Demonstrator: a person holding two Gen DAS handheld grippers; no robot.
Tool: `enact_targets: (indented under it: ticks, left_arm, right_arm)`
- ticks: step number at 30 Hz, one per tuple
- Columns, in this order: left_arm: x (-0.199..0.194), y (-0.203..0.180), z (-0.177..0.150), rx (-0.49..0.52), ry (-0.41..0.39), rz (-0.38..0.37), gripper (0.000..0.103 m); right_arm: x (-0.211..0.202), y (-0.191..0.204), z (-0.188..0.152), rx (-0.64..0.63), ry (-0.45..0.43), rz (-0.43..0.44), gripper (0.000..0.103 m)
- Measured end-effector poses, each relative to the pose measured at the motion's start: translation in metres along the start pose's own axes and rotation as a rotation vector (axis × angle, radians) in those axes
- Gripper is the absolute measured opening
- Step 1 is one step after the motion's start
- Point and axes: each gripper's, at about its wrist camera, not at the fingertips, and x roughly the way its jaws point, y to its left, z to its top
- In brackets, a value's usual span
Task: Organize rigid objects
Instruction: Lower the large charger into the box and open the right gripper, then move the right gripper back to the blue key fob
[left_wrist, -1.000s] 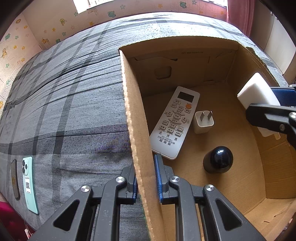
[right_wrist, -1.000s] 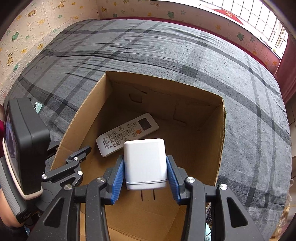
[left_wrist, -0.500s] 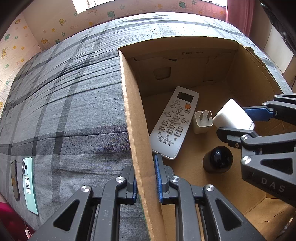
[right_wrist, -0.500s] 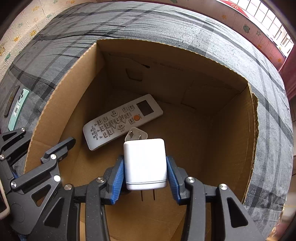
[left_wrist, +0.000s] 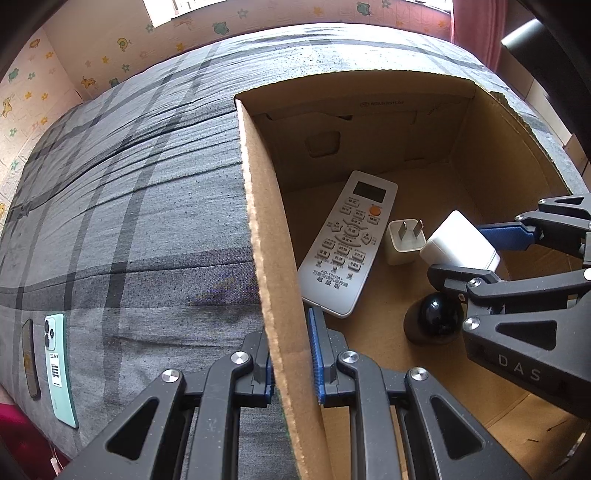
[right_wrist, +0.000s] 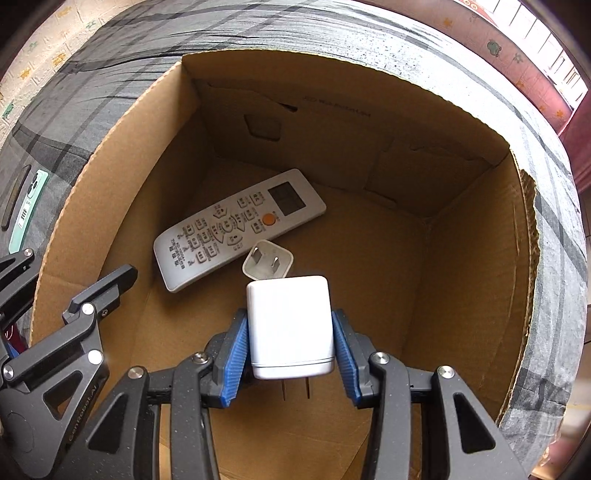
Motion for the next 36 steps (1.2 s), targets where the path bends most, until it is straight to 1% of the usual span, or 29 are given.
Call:
enact_targets:
  ticks: [4, 7, 9, 11, 12, 15, 18, 22, 30, 36]
  left_arm:
    - [0.0, 0.0, 0.0, 0.001, -0.001, 0.001, 0.018]
    - [0.0, 0.0, 0.0, -0.002, 0.001, -0.003, 0.018]
    - [0.0, 0.0, 0.0, -0.001, 0.001, -0.001, 0.018]
    - [0.0, 0.0, -0.001, 0.0, 0.001, 0.001, 0.018]
    - [0.001, 0.001, -0.001, 0.0, 0.001, 0.002, 0.018]
    - [0.001, 0.001, -0.002, -0.001, 0.002, 0.001, 0.018]
    - [0.001, 0.001, -0.002, -0.001, 0.002, 0.001, 0.018]
    - [0.001, 0.001, -0.002, -0.001, 0.002, 0.001, 0.018]
    - [0.001, 0.0, -0.001, 0.005, 0.004, 0.009, 0.018]
    - [0.0, -0.001, -0.001, 0.007, 0.004, 0.013, 0.018]
  right_arm:
    - [0.004, 0.0, 0.001, 0.002, 0.004, 0.011, 0.048]
    - [-0.001, 0.0, 0.001, -0.002, -0.021, 0.015, 0.048]
    - [-0.004, 0.0, 0.001, -0.001, -0.031, 0.013, 0.049]
    - [-0.009, -0.001, 0.002, 0.004, -0.042, 0.016, 0.054]
    - [-0.012, -0.001, 0.002, 0.003, -0.047, 0.019, 0.058]
    - [-0.022, -0.002, -0.001, -0.004, -0.074, 0.006, 0.067]
    - [-0.036, 0.0, -0.004, -0.013, -0.105, -0.004, 0.073]
    - [-0.05, 0.0, -0.007, -0.024, -0.135, -0.018, 0.077]
    - [-0.078, -0.016, -0.015, 0.014, -0.184, 0.008, 0.099]
    - [-0.096, -0.04, -0.027, 0.063, -0.212, 0.003, 0.103]
